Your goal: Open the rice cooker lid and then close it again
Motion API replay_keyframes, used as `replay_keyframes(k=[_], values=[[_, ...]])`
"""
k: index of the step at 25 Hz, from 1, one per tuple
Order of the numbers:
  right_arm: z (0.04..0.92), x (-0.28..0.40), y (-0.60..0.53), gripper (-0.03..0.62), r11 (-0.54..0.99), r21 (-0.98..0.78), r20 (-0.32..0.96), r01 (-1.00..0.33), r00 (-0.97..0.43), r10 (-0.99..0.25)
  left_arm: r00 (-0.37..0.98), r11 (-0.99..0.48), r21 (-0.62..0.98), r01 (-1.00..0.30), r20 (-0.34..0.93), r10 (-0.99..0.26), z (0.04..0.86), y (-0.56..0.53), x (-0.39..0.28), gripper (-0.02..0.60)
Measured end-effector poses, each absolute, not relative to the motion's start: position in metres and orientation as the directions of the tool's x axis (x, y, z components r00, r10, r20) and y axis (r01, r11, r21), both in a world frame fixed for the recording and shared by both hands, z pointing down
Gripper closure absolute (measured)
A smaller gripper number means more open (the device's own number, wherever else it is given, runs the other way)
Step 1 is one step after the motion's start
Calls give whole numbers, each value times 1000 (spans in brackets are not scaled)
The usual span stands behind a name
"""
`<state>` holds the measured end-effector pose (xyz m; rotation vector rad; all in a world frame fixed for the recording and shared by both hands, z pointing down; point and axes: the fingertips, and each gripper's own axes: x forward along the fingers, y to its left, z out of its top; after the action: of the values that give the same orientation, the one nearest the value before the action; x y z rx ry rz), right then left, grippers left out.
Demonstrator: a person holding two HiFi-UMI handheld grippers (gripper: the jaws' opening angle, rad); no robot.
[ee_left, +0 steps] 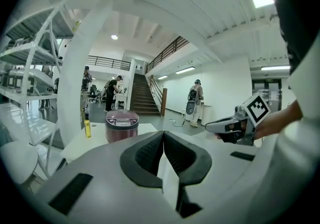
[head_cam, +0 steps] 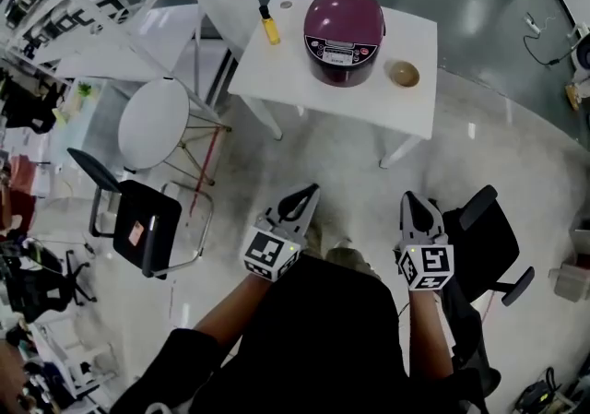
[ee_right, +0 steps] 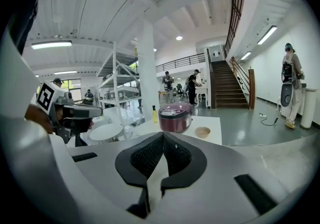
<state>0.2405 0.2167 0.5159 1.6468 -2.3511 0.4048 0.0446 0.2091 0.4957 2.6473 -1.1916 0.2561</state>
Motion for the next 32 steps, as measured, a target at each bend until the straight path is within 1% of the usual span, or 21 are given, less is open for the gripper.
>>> replay_keyframes(k=[5,11,16,19,26,32], values=[[491,247,243,594,265,-94,331,-960,-281,-901,635,-631,100,-769,221,-740,481,215,31,577],[461,230,242,594,236,-51,293,-970,-240,-925,605,-598,103,-795,187,-774,480,211,-4,577],[444,197,245,594,223,-67,263,-972,-233,-936,648,-646,83,-758,205,-734,473,210,-28,577],[436,184,245,594,228,-49,245,-972,-233,-941,654,-651,87,-754,188,-732,466,208,-35,577],[430,193,237,594,217,-26,234,-976,-217,-948,638,-636,65,-769,122,-760,456,200,-29,577],[436,217,235,595,249,12,241,-969,-238,-941,617,-614,60,-787,88,-782,448,198,-1,578]])
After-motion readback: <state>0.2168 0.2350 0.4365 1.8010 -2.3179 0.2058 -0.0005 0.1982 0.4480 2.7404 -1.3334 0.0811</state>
